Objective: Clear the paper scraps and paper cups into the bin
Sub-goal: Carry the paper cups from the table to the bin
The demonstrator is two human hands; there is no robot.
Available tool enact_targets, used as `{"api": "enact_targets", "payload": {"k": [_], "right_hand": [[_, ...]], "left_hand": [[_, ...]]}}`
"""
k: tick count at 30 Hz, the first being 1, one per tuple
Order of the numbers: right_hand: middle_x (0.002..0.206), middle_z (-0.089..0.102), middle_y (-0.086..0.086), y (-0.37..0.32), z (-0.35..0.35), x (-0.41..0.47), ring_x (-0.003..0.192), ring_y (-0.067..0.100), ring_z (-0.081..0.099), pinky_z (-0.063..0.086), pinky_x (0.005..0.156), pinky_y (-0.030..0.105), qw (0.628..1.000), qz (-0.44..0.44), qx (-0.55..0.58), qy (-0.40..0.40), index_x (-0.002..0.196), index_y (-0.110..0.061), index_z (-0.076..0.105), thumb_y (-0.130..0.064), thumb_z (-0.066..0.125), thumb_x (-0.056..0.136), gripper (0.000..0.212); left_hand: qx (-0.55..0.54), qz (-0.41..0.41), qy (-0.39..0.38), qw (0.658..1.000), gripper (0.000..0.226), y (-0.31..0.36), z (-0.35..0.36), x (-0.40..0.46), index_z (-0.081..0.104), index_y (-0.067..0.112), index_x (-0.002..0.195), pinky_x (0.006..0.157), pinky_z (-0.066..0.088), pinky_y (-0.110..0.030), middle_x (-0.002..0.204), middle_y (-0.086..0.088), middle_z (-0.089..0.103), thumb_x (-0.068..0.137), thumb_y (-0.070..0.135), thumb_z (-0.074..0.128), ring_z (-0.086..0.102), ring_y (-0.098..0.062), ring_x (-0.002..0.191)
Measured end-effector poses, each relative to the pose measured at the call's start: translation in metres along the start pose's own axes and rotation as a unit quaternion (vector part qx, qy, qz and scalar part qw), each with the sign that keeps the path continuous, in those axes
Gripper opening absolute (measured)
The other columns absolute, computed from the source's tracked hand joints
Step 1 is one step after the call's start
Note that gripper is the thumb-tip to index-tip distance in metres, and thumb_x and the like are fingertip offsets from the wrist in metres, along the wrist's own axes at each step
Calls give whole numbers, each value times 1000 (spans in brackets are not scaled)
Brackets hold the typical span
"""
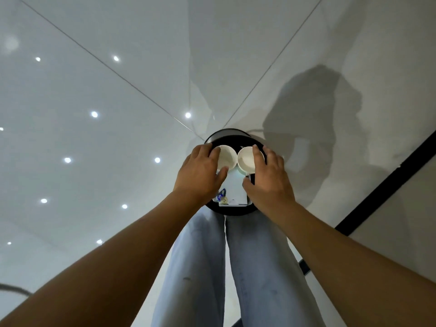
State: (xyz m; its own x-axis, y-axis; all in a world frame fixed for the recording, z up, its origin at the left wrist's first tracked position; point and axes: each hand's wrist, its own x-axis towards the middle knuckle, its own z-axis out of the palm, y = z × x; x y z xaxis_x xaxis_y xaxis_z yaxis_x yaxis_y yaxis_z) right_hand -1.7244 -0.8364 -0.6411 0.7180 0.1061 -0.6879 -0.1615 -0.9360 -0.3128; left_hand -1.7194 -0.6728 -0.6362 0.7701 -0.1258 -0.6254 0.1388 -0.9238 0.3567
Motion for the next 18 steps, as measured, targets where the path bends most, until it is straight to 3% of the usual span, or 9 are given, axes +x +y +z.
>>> {"api": "enact_targets", "payload": {"k": [6, 18], "right_hand": [[151, 29, 5, -44, -55, -55, 132, 26, 32, 33, 107, 35, 997, -43, -55, -26, 151, -22, 21, -28, 55, 91, 69], [141, 41, 0, -164, -174, -213, 125, 22, 41, 39, 99, 32, 948, -222, -220, -59, 143, -23, 33, -31, 47, 95, 51]], "left_hand": [[1, -43, 0, 999, 41, 20, -61, -67, 42, 15, 134, 94, 39, -30, 133, -5, 48, 96, 28, 43, 40, -22, 123], [-8, -182, 48, 982, 32, 66, -171, -261, 48, 14, 123, 95, 37, -32, 123, -5, 51, 97, 30, 37, 46, -23, 115]]}}
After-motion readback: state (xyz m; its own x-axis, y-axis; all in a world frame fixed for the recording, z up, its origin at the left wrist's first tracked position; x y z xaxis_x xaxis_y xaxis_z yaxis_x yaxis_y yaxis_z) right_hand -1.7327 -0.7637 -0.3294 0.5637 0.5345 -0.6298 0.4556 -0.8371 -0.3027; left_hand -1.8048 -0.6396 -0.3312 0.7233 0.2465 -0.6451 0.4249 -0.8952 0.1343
